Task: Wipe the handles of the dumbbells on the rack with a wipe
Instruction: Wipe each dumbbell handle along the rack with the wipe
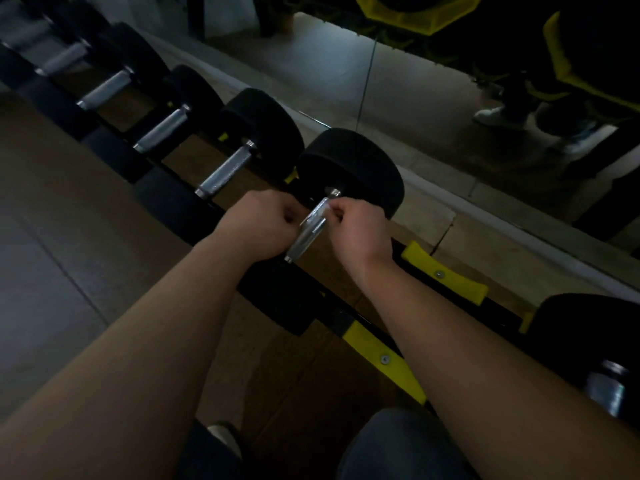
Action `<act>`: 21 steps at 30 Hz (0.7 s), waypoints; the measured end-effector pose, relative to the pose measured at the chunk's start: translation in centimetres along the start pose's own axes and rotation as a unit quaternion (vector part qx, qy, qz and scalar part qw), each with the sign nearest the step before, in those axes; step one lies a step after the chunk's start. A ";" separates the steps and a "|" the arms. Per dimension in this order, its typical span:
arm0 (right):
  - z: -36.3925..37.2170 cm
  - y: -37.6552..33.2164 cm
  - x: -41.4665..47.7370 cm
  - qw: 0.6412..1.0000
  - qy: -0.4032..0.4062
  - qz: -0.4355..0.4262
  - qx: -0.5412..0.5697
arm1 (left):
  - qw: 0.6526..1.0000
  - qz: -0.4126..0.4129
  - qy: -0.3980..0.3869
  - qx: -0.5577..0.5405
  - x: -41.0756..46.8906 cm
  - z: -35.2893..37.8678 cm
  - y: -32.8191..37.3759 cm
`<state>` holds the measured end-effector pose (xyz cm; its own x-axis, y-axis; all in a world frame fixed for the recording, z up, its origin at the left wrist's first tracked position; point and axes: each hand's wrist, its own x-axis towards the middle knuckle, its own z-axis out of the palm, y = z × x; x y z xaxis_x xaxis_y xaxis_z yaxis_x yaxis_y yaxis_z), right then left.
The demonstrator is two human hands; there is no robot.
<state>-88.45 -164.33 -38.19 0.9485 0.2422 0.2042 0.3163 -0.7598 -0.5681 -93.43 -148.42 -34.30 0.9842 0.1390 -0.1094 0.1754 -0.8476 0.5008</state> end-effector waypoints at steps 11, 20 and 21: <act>1.6 0.8 -1.6 0.988 -0.040 -0.147 -0.015 | 0.999 -0.038 0.029 -0.022 0.0 0.3 -0.1; 2.4 0.6 -2.6 0.969 -0.120 -0.200 -0.082 | 0.998 -0.048 0.037 -0.022 0.4 0.4 -0.3; 2.4 0.5 -2.9 0.969 -0.118 -0.204 -0.075 | 0.998 -0.050 0.031 -0.021 0.3 0.3 -0.2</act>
<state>-91.02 -163.99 -40.97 0.7281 0.6588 0.1895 0.6768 -0.6468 -0.3515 -93.20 -148.37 -34.66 0.9608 0.2553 -0.1083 0.2733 -0.8054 0.5259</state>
